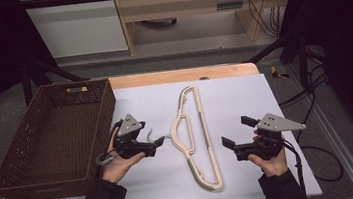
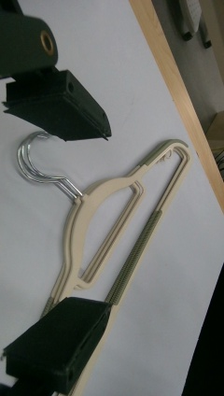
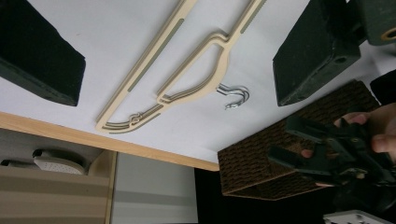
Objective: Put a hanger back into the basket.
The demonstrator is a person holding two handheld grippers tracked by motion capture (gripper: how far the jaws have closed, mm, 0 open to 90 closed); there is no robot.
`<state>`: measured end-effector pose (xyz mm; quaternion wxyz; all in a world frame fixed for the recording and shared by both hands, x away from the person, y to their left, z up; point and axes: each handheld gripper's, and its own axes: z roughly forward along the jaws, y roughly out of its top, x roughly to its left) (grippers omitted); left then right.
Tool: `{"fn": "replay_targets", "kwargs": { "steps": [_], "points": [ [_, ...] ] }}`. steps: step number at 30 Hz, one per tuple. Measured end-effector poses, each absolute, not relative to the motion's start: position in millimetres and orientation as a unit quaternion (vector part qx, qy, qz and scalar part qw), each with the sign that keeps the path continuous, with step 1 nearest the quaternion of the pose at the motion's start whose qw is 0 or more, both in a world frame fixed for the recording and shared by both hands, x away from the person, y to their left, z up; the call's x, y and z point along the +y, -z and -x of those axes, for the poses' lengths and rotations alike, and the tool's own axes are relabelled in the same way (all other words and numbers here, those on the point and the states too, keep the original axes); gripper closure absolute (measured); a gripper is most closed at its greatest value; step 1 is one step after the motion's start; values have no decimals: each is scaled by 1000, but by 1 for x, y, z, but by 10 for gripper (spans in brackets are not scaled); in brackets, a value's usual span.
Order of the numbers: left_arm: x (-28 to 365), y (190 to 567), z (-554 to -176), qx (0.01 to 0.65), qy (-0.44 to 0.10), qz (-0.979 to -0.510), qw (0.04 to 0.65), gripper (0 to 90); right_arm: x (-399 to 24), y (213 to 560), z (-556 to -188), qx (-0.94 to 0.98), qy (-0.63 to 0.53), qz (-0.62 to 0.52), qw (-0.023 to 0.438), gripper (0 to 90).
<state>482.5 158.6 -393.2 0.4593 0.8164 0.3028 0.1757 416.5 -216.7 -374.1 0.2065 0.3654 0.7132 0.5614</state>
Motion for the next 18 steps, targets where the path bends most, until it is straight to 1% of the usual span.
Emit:
{"fn": "replay_targets", "kwargs": {
  "steps": [2,10,13,18],
  "points": [
    [150,401,-493,303,-169,-821,454,160,-216,375,-417,715,-561,-364,206,27],
    [140,422,-516,305,-163,-837,424,267,-214,377,-418,716,-558,-366,204,28],
    [137,432,-525,307,-161,-844,409,315,-214,377,-418,717,-558,-366,203,28],
    [137,449,-539,317,-157,-853,383,421,-214,377,-419,717,-559,-364,202,30]
  ]
}}
